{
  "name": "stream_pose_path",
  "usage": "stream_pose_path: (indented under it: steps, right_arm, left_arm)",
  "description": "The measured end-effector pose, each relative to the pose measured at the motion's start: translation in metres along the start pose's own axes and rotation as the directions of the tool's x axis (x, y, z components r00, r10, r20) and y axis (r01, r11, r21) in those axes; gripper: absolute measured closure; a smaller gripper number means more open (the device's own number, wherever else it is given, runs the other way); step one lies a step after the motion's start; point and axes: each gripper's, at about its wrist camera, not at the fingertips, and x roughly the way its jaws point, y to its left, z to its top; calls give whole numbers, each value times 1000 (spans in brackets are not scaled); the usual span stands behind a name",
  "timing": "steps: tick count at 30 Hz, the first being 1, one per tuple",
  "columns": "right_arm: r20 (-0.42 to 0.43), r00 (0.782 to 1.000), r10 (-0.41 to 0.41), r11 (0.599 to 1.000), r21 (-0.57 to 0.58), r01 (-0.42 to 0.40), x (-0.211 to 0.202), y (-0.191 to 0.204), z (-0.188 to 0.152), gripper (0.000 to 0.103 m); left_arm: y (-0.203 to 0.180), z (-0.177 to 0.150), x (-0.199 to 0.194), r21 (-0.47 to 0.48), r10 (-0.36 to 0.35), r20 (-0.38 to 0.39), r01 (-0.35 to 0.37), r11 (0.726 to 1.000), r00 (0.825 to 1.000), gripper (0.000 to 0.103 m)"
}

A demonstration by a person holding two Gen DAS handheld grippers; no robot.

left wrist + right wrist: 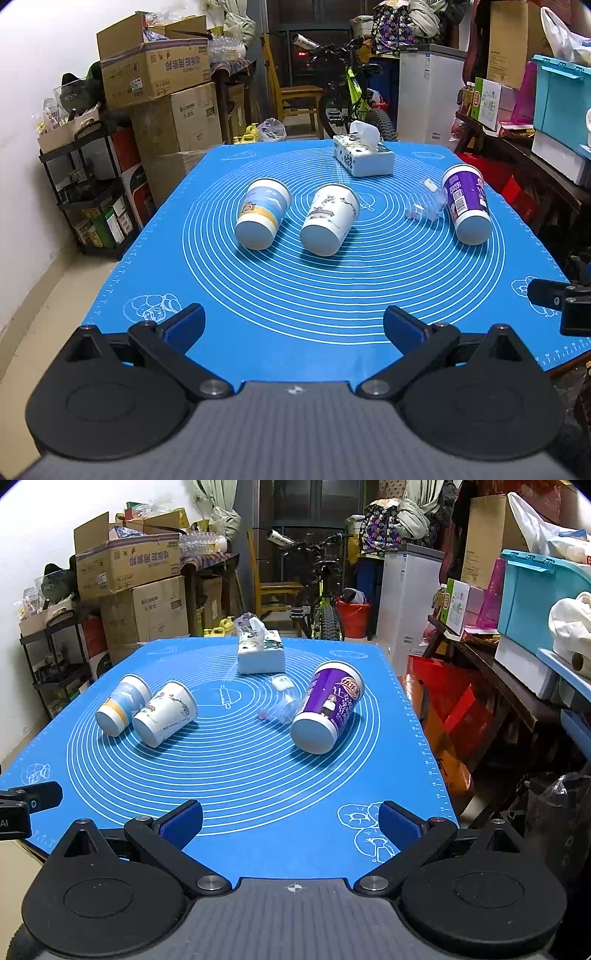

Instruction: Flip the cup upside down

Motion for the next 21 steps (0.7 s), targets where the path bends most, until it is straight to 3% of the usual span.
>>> stream_pose_path:
  steps: [21]
  right_arm:
    - [28,999,37,999,-30,-36,14,9,13,2]
  left_arm:
    - [7,13,9,22,35,33,-36,999,999,2]
